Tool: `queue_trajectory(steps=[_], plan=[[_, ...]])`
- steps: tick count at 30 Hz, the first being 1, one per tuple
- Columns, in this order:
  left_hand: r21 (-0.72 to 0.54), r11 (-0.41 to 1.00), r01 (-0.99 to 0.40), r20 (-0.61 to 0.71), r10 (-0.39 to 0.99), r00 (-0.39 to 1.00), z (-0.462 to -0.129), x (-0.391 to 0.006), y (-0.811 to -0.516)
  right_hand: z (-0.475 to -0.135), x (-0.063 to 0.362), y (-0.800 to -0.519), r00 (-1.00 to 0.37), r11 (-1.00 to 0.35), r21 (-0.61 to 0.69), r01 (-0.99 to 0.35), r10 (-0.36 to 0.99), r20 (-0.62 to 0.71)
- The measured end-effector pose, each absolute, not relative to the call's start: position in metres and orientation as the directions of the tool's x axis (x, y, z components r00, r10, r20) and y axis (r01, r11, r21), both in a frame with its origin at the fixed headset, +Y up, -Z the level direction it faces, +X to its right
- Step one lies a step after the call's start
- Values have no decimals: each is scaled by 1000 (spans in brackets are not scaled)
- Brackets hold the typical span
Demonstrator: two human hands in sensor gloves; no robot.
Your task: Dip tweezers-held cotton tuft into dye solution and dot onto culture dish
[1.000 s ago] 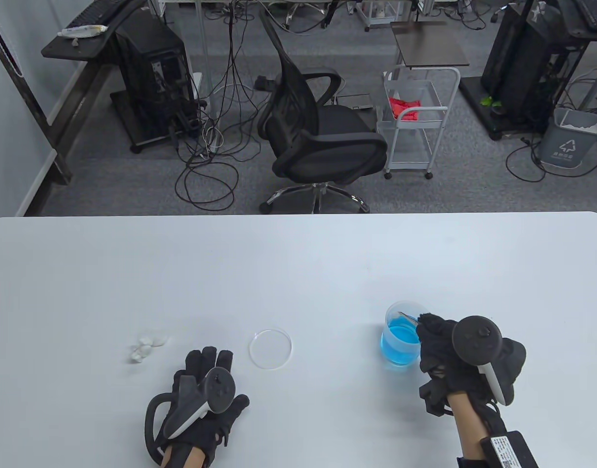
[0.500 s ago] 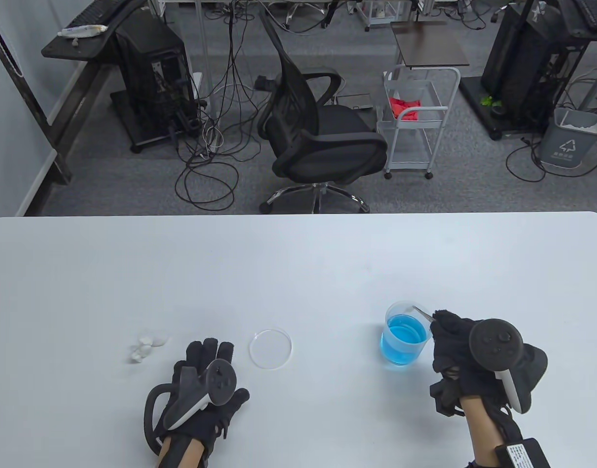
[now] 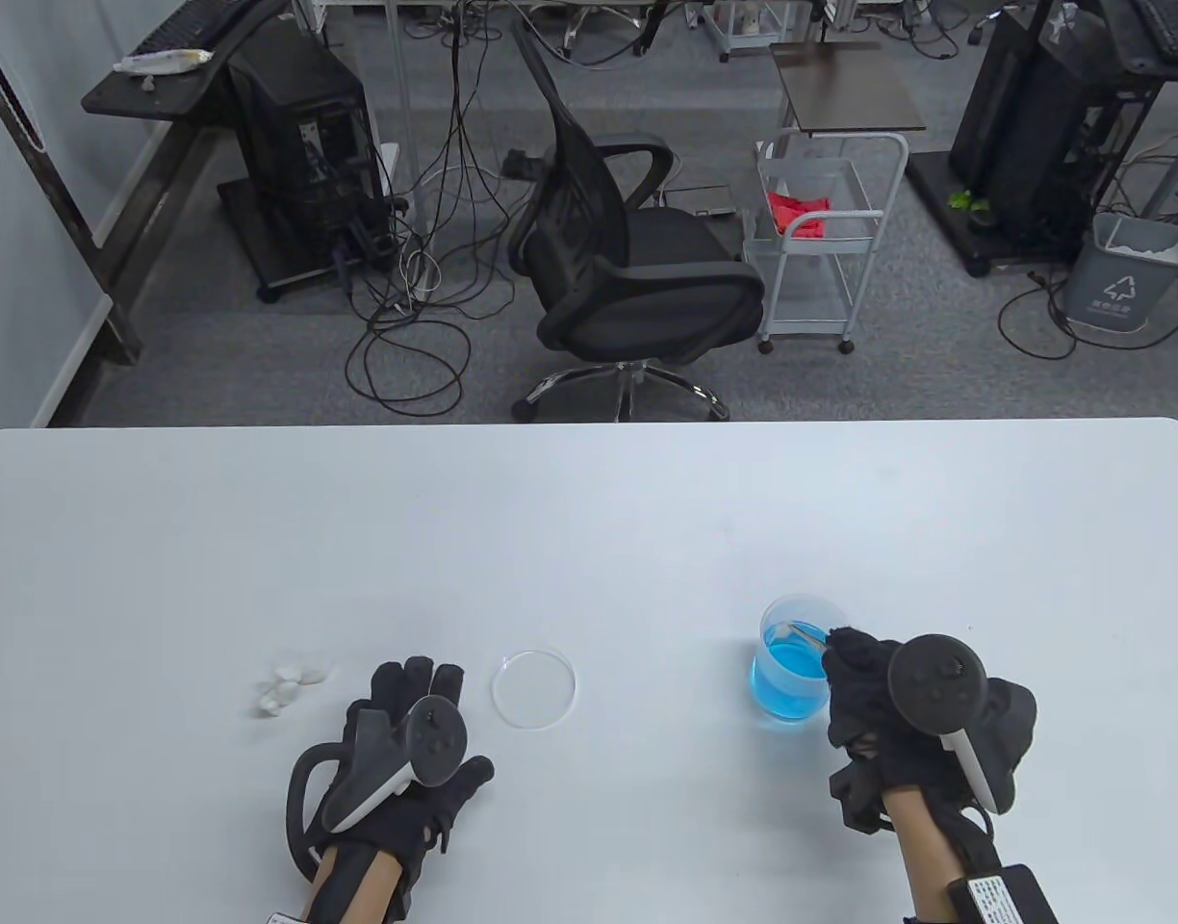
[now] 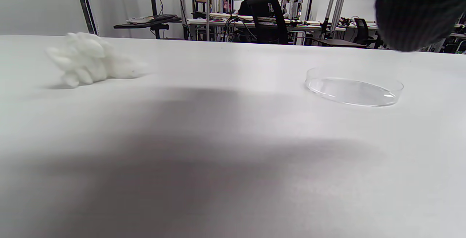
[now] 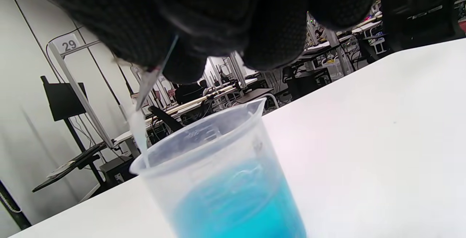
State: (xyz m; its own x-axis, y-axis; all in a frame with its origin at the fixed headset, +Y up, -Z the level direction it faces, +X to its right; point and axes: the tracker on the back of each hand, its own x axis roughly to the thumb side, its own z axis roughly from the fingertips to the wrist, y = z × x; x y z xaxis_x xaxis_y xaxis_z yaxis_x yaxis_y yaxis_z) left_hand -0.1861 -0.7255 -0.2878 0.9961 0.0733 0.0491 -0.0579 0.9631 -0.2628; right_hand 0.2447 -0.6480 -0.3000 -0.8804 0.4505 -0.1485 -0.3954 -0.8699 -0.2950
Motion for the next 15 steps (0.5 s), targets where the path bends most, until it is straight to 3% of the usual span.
queue_trajectory(steps=[8, 15], plan=[[-262, 964, -48, 54, 64, 996, -291, -184, -727, -293, 250, -634, -876, -854, -376, -359, 447, -178], [-260, 964, -48, 62, 67, 996, -299, -185, -724, -283, 240, -609, -873, -817, -432, -382, 472, -120]])
